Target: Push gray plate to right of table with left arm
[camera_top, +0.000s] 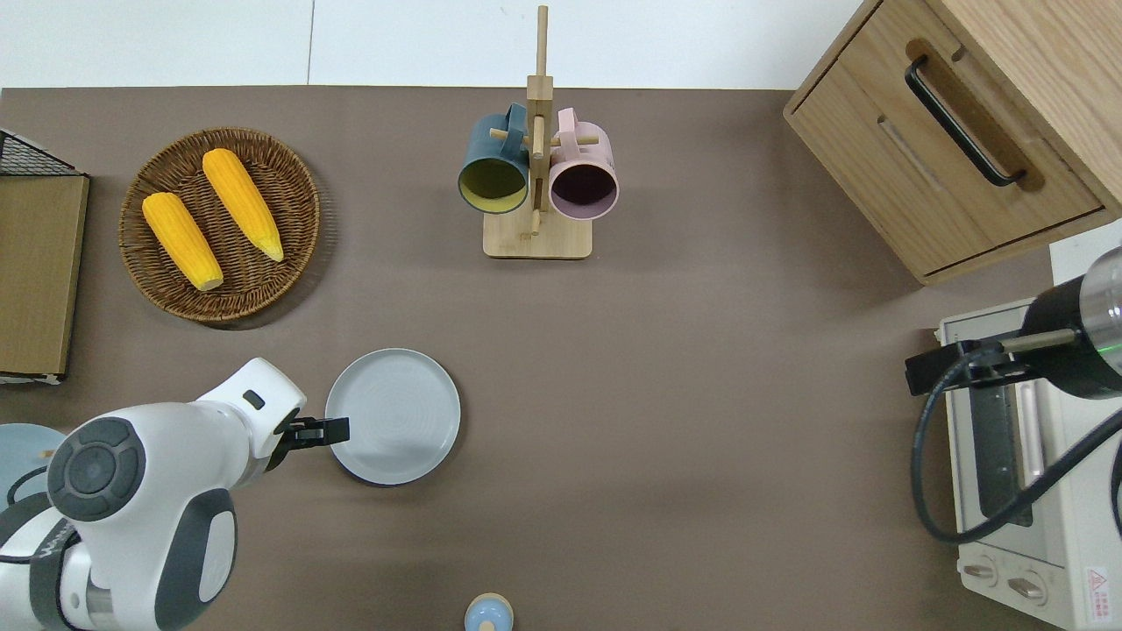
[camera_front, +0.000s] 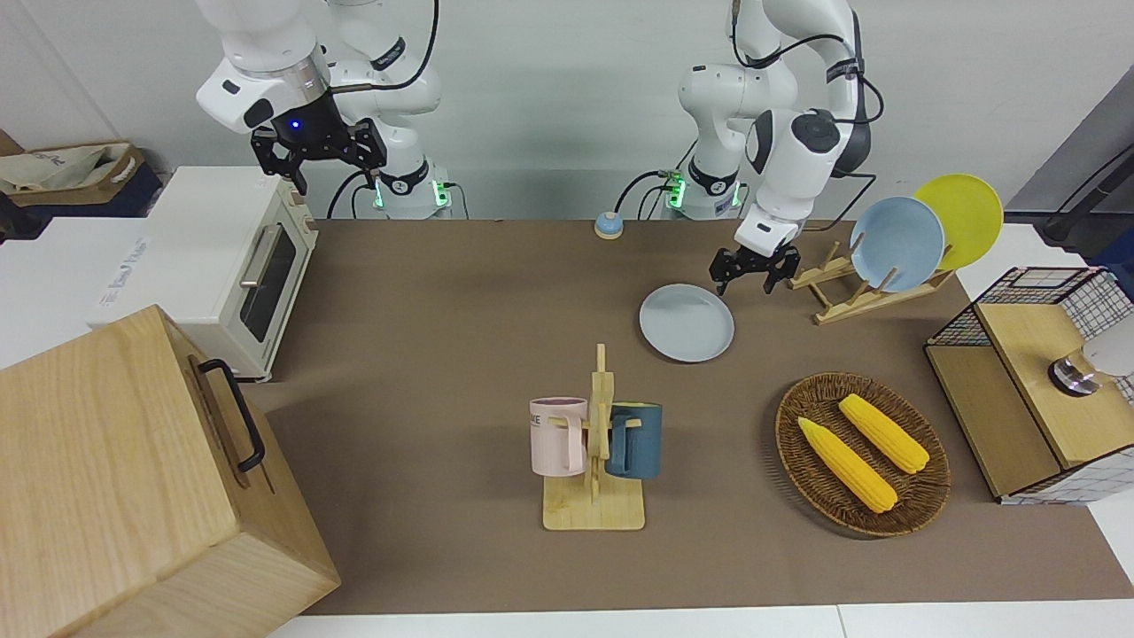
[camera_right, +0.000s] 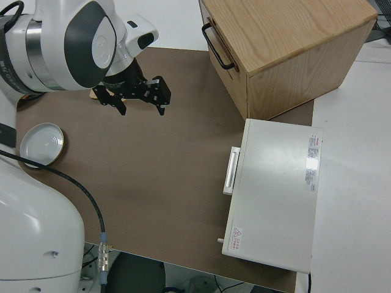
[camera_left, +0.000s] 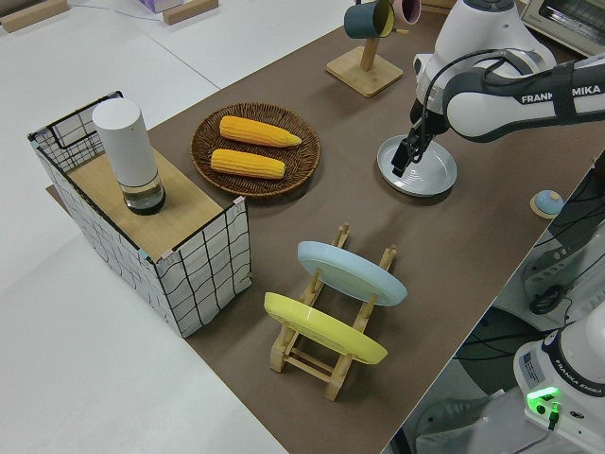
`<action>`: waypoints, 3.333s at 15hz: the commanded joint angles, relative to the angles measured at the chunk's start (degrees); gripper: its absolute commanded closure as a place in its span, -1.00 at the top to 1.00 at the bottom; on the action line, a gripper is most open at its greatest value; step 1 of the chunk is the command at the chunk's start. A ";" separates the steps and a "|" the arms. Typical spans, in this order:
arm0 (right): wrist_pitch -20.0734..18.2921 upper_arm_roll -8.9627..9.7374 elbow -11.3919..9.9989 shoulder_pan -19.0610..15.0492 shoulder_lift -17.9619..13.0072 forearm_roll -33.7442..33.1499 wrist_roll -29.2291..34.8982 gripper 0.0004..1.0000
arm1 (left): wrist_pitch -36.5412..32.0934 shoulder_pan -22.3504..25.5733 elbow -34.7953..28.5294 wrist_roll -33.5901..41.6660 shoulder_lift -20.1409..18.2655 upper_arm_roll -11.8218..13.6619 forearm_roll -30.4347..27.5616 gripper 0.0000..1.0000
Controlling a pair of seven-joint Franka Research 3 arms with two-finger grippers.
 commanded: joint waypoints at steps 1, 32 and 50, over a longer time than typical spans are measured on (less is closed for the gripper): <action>-0.89 0.92 0.53 -1.07 -0.14 0.25 0.75 0.97 | 5.37 -0.74 -4.17 -0.75 1.87 -0.16 -0.38 0.98; -0.89 0.92 0.53 -1.07 -0.14 0.25 0.75 0.97 | 11.09 -2.15 -3.64 -4.61 9.71 -1.48 -0.47 -1.00; -0.89 0.92 0.53 -1.07 -0.14 0.25 0.66 0.97 | 10.47 -21.91 9.09 -34.05 20.26 -2.63 -0.29 -1.00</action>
